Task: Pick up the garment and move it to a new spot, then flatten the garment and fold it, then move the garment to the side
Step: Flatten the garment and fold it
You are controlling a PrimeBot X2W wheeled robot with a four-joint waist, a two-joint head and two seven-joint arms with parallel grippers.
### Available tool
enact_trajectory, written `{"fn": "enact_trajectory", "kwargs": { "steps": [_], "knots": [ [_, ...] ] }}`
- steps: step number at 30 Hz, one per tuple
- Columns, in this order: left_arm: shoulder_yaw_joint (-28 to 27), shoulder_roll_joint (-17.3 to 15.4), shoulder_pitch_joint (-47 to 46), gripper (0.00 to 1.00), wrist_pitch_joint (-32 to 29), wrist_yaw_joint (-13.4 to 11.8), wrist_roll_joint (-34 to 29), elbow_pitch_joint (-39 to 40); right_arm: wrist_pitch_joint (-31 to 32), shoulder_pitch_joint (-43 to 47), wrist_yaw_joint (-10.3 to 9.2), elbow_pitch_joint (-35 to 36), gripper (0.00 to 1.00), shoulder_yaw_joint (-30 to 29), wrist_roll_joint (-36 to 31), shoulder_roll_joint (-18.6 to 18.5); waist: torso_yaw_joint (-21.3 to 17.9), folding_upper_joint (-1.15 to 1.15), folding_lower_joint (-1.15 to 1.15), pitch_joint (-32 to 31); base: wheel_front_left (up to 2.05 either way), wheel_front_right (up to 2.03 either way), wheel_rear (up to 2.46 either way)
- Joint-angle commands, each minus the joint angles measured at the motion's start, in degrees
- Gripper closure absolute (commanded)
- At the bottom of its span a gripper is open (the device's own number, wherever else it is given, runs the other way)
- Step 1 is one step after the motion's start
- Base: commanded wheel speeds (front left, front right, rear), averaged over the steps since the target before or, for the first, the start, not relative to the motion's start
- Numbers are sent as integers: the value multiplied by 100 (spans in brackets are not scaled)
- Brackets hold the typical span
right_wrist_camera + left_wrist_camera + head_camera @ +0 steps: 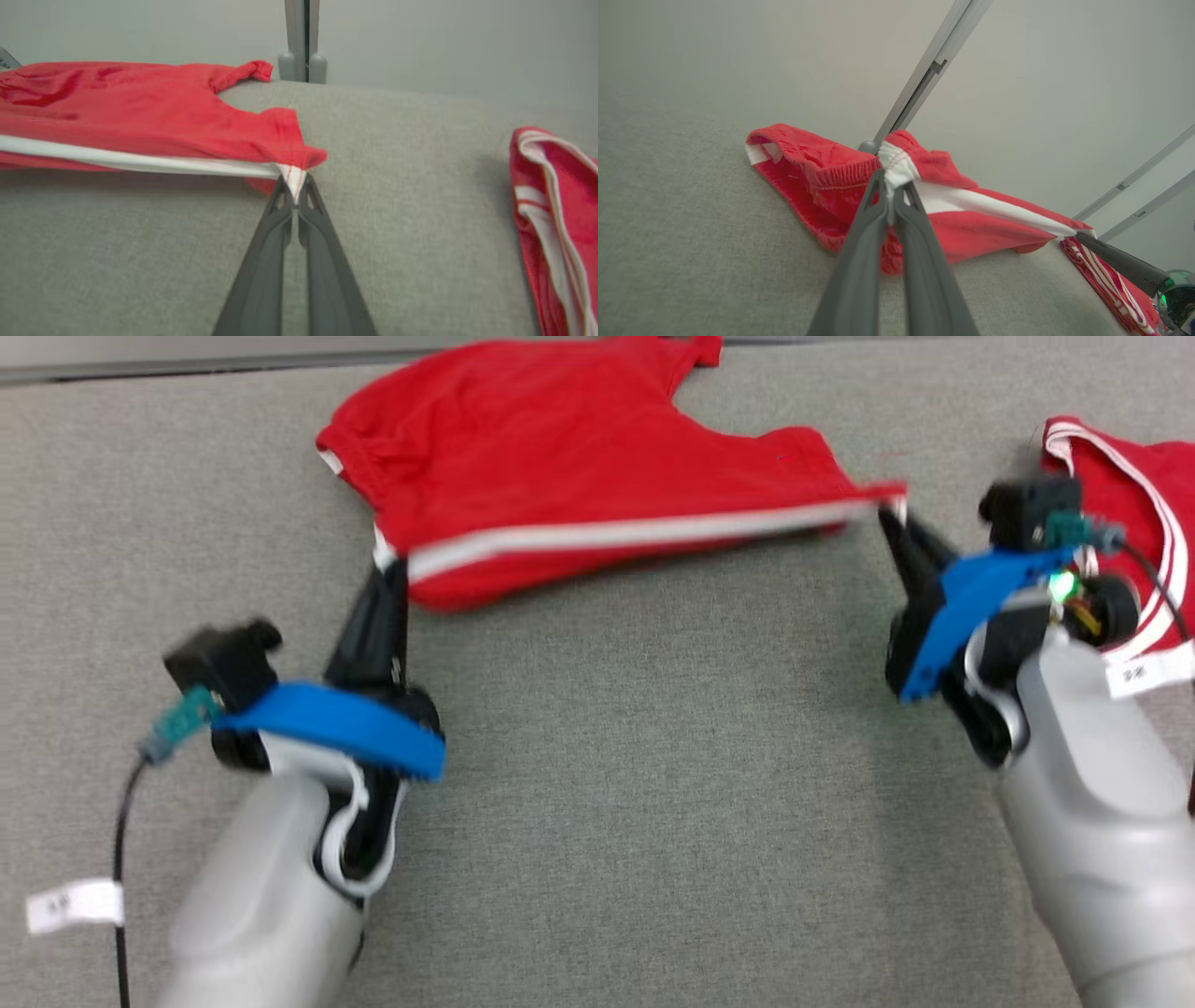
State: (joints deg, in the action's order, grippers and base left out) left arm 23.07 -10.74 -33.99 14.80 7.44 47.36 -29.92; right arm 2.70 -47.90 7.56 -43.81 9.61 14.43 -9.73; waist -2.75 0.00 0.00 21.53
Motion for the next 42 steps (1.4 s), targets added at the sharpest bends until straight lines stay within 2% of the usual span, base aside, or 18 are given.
{"fn": "enact_trajectory", "kwargs": {
  "steps": [1,3,6,10,18,19,22,25,27,32,34,38,42],
  "knots": [
    [-41,-109,379,100,47,-55,-87,9,392,457,-14,67,100,-44,92,-183,56,0,0,-240,0,0,0],
    [-56,-88,825,100,50,-78,-15,137,872,887,-18,343,100,-76,192,-271,85,0,0,-421,0,0,0],
    [127,-249,1462,100,-98,-209,-110,474,1596,1658,-21,1080,100,-236,275,-428,137,0,0,-707,0,0,0],
    [423,-691,2312,100,-564,-614,-422,1203,2767,2870,-22,2596,100,-673,212,-492,184,0,0,-983,0,0,0],
    [769,-1373,3865,100,-1630,-1414,-471,3397,5252,5426,-14,6172,100,-1704,-46,124,300,0,0,-1163,0,0,0],
    [769,-1373,3865,100,-1630,-1414,-471,3397,5252,5426,-14,6172,100,-1704,-46,124,300,0,0,-1163,0,0,0],
    [809,-1567,4241,100,-1963,-1617,-358,4152,5873,5970,-12,7265,100,-1912,-151,310,325,0,0,-1133,0,0,0],
    [720,-1597,4441,100,-2012,-1716,-196,4629,6056,5977,-11,7869,100,-1980,-219,308,344,0,0,-1095,0,0,0],
    [686,-1612,4345,100,-2002,-1747,-250,4725,5996,5725,-11,7935,100,-1990,-278,146,363,0,0,-1070,0,0,0],
    [612,-1226,3756,100,-1821,-1500,-58,4524,5761,4791,-9,7376,100,-1766,-232,-198,452,0,0,-962,0,0,0],
    [586,-1041,3413,100,-1756,-1437,-52,4286,5631,4316,-8,6997,100,-1615,-193,-388,529,0,0,-884,0,0,0],
    [547,-887,2812,100,-1715,-1399,-167,3605,5350,3347,-11,6164,100,-1350,-140,-760,715,0,0,-700,0,0,0],
    [493,-617,2225,100,-1523,-1242,-164,2930,5117,2464,-12,5322,100,-1075,-99,-971,927,0,0,-478,0,0,0]
  ]
}}
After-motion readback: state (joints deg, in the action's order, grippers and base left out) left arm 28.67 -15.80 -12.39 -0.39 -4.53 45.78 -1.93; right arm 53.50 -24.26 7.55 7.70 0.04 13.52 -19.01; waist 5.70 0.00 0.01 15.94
